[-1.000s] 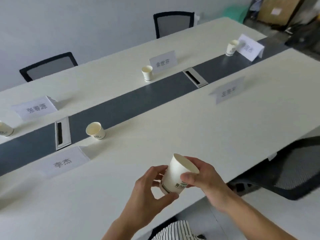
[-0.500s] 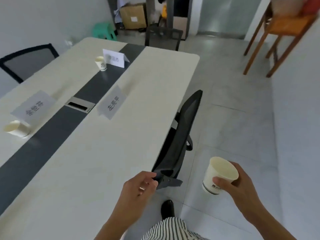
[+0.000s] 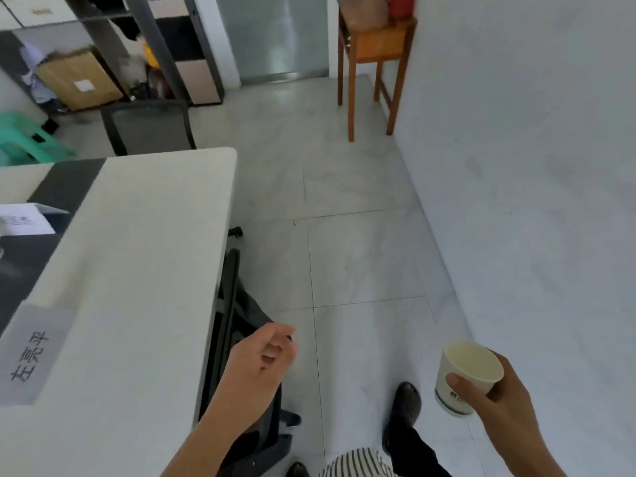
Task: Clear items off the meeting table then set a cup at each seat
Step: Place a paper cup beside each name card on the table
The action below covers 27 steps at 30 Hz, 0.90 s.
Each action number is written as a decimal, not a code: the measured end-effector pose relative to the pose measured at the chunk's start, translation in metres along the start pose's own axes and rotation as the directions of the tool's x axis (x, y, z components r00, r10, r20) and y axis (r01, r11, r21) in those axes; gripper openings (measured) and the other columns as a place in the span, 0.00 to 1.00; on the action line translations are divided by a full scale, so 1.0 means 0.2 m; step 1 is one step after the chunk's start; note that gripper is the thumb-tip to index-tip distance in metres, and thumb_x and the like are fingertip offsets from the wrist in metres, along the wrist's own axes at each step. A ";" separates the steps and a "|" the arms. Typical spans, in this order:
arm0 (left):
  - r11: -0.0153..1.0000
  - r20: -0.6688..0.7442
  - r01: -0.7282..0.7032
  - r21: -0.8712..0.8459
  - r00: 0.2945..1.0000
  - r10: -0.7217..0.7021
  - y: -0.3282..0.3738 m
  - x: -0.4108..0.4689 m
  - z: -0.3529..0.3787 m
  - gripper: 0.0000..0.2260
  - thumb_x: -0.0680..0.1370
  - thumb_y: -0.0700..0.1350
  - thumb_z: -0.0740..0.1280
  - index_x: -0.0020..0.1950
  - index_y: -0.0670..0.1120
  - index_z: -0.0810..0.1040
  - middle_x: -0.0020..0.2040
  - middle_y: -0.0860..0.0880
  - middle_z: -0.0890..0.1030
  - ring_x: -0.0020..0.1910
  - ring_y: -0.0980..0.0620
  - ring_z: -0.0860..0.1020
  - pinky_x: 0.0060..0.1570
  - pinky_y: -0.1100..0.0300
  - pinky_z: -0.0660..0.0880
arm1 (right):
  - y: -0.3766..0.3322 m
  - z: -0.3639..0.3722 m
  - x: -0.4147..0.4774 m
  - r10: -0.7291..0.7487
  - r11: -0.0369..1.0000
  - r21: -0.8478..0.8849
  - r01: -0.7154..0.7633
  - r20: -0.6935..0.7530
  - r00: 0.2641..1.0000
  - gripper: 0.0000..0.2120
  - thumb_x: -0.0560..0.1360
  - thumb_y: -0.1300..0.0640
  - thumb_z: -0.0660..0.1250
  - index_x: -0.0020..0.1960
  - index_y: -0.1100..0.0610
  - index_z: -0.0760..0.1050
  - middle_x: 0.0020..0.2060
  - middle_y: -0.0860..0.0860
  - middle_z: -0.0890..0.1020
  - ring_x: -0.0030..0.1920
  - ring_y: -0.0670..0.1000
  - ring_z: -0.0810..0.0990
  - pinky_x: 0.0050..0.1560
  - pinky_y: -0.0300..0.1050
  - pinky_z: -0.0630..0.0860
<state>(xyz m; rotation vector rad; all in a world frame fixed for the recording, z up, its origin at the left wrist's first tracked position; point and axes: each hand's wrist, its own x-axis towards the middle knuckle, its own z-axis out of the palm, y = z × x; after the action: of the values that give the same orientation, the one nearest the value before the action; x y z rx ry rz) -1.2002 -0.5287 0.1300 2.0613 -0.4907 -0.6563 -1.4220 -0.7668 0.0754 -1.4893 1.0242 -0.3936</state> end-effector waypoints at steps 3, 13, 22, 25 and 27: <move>0.999 -0.038 0.037 -0.022 0.999 -0.038 0.13 0.23 0.17 0.06 0.78 0.45 0.68 0.52 0.56 0.79 0.46 0.61 0.82 0.45 0.59 0.82 0.43 0.70 0.76 | -0.05 -0.12 0.34 -0.020 0.999 -0.031 0.021 0.040 0.999 0.28 0.58 0.49 0.75 0.57 0.45 0.73 0.50 0.45 0.82 0.50 0.43 0.80 0.41 0.39 0.73; 0.995 -0.155 0.097 -0.033 0.983 -0.101 0.41 0.78 0.40 0.08 0.77 0.43 0.69 0.52 0.55 0.79 0.44 0.52 0.84 0.43 0.57 0.82 0.44 0.64 0.79 | -0.54 -0.19 1.37 -0.167 0.978 -0.091 0.189 0.206 0.964 0.29 0.53 0.39 0.74 0.53 0.39 0.72 0.47 0.40 0.82 0.46 0.36 0.80 0.42 0.37 0.74; 0.976 -0.278 0.189 -0.110 0.937 -0.213 0.33 1.38 0.18 0.07 0.77 0.41 0.69 0.50 0.54 0.79 0.41 0.46 0.84 0.40 0.56 0.83 0.46 0.58 0.80 | -0.79 0.30 2.01 -0.182 0.969 -0.100 0.225 0.324 0.928 0.30 0.54 0.39 0.75 0.54 0.41 0.73 0.49 0.44 0.82 0.48 0.44 0.81 0.42 0.38 0.76; 0.976 -0.311 0.182 -0.121 0.927 -0.211 0.34 1.64 0.01 0.08 0.76 0.42 0.70 0.50 0.56 0.80 0.42 0.51 0.85 0.41 0.56 0.83 0.45 0.62 0.77 | -0.95 0.50 2.21 -0.197 0.964 -0.105 0.246 0.344 0.918 0.31 0.53 0.38 0.74 0.54 0.43 0.73 0.47 0.44 0.82 0.45 0.42 0.82 0.38 0.35 0.75; 0.975 -0.360 0.163 -0.150 0.910 -0.207 0.38 1.80 -0.13 0.08 0.76 0.43 0.70 0.50 0.57 0.79 0.43 0.54 0.84 0.41 0.56 0.83 0.45 0.64 0.75 | -1.07 0.66 2.32 -0.226 0.954 -0.104 0.282 0.369 0.902 0.30 0.52 0.38 0.74 0.53 0.43 0.73 0.47 0.44 0.82 0.44 0.39 0.81 0.38 0.35 0.75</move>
<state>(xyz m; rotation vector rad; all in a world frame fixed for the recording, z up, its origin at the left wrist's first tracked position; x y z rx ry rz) -0.9096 -0.7559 0.1111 2.0709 -0.0344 -0.3727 -0.9887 -1.0685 0.0989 -1.7676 0.5840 -0.2194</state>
